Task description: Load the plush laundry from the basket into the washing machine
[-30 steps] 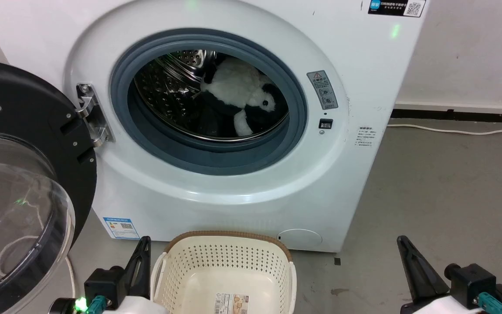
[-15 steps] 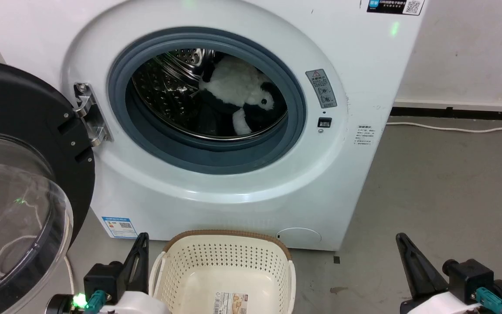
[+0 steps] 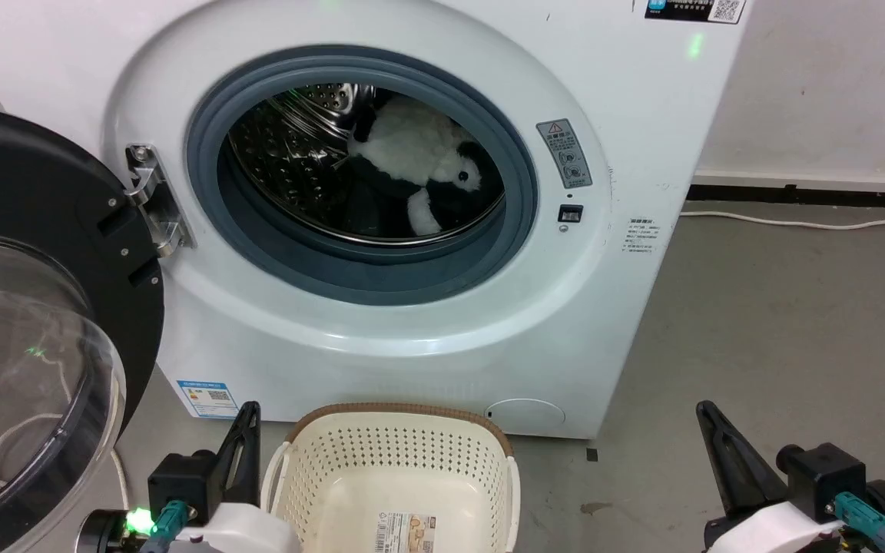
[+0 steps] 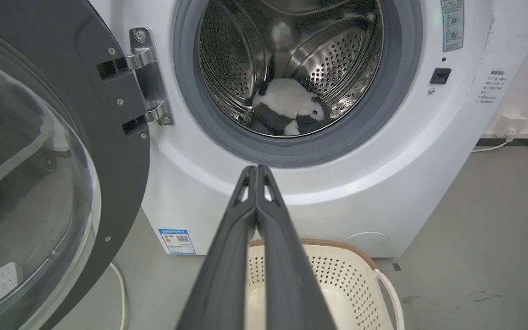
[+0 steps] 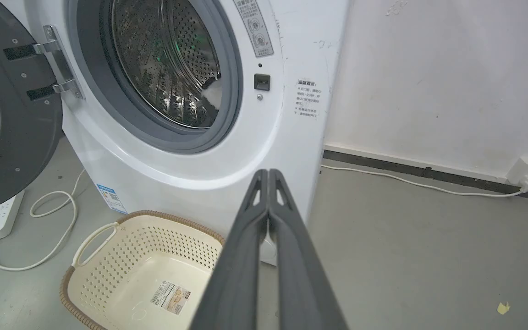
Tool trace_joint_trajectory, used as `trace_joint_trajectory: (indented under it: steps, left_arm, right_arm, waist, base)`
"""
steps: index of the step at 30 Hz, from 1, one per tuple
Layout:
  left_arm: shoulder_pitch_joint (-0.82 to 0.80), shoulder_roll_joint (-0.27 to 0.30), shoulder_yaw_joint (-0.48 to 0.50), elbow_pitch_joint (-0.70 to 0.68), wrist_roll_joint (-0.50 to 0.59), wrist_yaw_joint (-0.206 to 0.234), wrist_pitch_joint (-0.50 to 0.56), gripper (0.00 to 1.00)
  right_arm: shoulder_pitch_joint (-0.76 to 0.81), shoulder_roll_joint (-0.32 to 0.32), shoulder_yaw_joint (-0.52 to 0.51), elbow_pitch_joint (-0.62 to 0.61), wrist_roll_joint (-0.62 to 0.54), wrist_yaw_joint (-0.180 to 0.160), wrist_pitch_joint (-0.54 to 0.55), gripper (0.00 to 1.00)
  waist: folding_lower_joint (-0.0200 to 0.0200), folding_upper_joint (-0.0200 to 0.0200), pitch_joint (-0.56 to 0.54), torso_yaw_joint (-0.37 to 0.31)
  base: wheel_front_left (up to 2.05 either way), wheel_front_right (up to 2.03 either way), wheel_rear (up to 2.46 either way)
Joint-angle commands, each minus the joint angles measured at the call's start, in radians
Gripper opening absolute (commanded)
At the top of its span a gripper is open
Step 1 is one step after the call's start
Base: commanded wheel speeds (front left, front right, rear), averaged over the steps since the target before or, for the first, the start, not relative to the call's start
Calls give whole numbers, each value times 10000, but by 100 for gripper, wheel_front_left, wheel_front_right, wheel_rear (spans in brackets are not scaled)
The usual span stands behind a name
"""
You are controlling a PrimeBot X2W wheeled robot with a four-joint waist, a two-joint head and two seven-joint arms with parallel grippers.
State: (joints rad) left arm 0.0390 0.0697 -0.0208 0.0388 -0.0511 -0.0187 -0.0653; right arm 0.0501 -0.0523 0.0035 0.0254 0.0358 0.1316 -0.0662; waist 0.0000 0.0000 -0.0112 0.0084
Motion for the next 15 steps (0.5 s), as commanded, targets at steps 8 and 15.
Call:
trace_joint_trajectory:
  steps: [8, 15]
  left_arm:
    - [-226, -95, 78, -153, 200, 108, 197, 0]
    - [-278, -126, 119, -227, 298, 133, 341, 0]
  right_arm:
    - [-262, 17, -24, -117, -143, -8, 205, 0]
    - [-337, 18, -28, -160, -211, -8, 349, 0]
  waist:
    - [0, 0, 31, -23]
    - [0, 0, 56, -42]
  base:
    - [0, 0, 0]
    - [0, 0, 0]
